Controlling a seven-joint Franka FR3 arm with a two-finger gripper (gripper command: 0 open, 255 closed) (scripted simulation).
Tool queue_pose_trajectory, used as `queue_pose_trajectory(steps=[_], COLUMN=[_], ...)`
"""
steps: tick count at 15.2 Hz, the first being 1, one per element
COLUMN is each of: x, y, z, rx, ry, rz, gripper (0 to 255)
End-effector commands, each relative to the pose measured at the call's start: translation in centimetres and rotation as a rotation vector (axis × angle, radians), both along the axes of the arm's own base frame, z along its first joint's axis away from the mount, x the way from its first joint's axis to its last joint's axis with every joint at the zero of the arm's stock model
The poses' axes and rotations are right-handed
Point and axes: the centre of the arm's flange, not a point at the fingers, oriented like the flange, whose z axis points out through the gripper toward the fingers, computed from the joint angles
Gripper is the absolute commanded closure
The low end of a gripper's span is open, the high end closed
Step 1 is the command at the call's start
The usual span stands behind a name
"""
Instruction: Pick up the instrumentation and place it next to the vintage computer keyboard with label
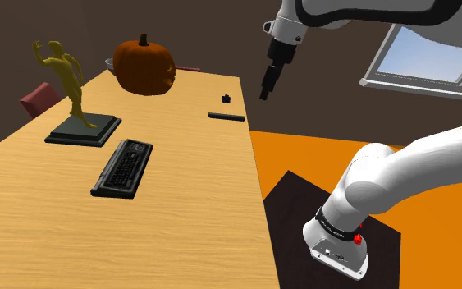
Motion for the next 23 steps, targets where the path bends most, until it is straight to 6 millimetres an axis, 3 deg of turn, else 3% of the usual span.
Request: queue_pose_trajectory(steps=[1,12,23], x=[1.5,11.2,21.5], y=[-1.5,-9.8,-16.8], z=[-1.4,-9.4,-17.7], rx=[-0.001,0.000,0.000], ry=[0.006,0.044,0.081], rz=[0.025,0.151,0.277], gripper=[0,0,0])
